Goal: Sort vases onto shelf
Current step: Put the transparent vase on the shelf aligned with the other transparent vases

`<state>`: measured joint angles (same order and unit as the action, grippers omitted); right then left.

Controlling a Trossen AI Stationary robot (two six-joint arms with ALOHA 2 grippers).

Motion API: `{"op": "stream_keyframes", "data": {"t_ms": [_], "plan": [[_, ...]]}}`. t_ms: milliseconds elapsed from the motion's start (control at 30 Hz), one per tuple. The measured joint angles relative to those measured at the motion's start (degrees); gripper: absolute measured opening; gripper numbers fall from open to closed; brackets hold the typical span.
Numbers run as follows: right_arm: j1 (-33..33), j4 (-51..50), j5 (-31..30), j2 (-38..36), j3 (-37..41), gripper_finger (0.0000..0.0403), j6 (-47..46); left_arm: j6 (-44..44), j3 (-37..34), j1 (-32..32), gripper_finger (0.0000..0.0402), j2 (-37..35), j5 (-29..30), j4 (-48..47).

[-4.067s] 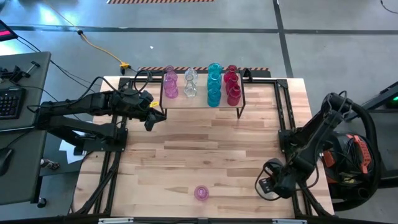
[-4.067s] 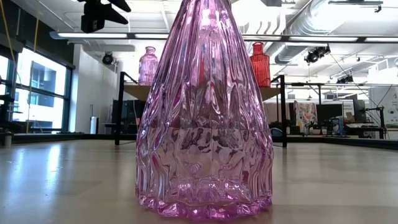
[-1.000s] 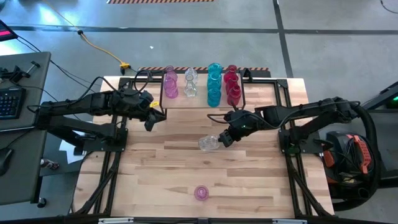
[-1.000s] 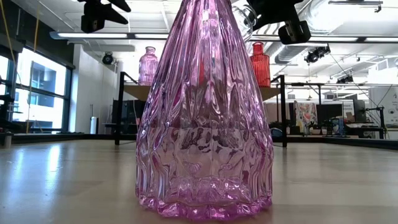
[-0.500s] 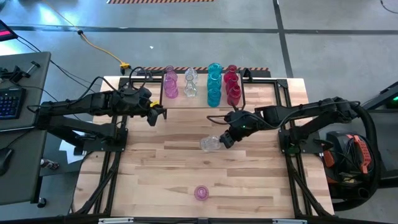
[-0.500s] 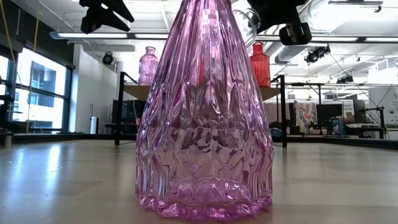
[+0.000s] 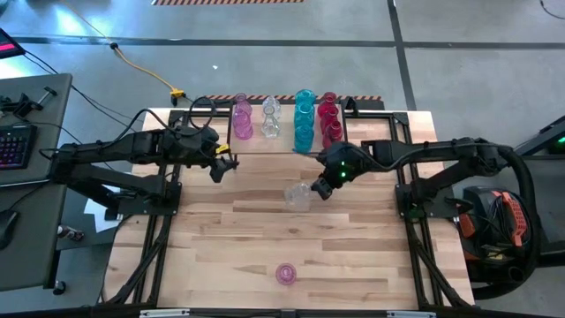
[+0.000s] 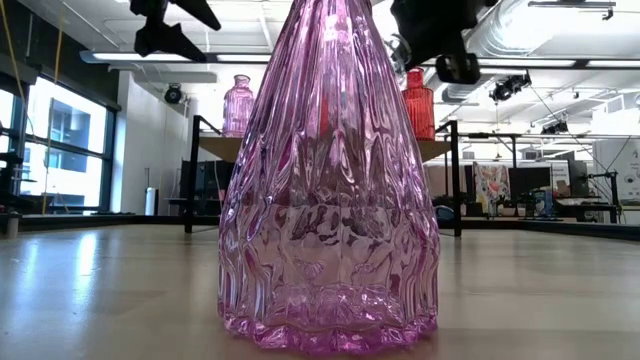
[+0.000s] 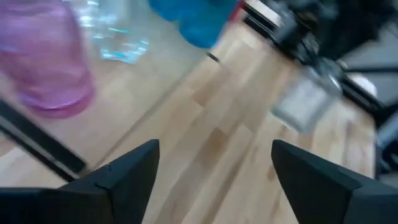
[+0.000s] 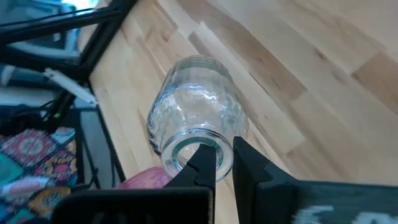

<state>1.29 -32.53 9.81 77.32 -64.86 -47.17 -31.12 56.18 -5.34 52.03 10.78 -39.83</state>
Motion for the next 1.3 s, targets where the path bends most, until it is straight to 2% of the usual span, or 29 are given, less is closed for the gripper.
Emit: {"op": "stream_keyframes", "data": {"t_ms": [100, 200, 333, 600, 867, 933, 1167, 1300], "plan": [[2.4, 1.3, 3.5, 0.0, 0.0, 0.0002, 3.0, 3.3, 0.0, 0.0, 0.0306, 0.0, -3.0, 0.1], [3.9, 1.6, 5.3, 0.0, 0.0, 0.0002, 4.1, 3.7, 0.0, 0.0, 0.0307, 0.0, -3.2, 0.1], [4.5, 3.0, 5.4, 0.1, 0.0, 0.0002, 4.1, 2.9, 0.0, 0.0, 0.0307, 0.2, -3.2, 0.1], [3.4, 14.3, 7.3, 4.6, 0.0, 0.0002, -0.9, 3.6, 0.0, 0.0, 0.0307, 0.8, 0.8, 2.0], [2.7, 19.7, 6.6, 6.8, 0.0, 0.0002, -4.4, -2.6, 0.0, 0.0, 0.0307, 4.3, 0.7, 4.2], [2.0, 20.2, 5.9, 6.8, -0.1, 0.0002, -4.4, -2.1, 0.0, 0.0, 0.0307, 5.9, -0.2, 4.4], [1.0, 19.9, 2.3, 6.8, -0.1, 0.0002, -5.4, -0.1, 0.0, 0.6, 0.0307, 11.9, -11.4, 11.0], [0.9, 19.1, 2.5, 6.8, -0.1, 0.0002, -5.3, 0.0, 0.0, 1.6, 0.0307, 14.1, -12.8, 15.8]]}}
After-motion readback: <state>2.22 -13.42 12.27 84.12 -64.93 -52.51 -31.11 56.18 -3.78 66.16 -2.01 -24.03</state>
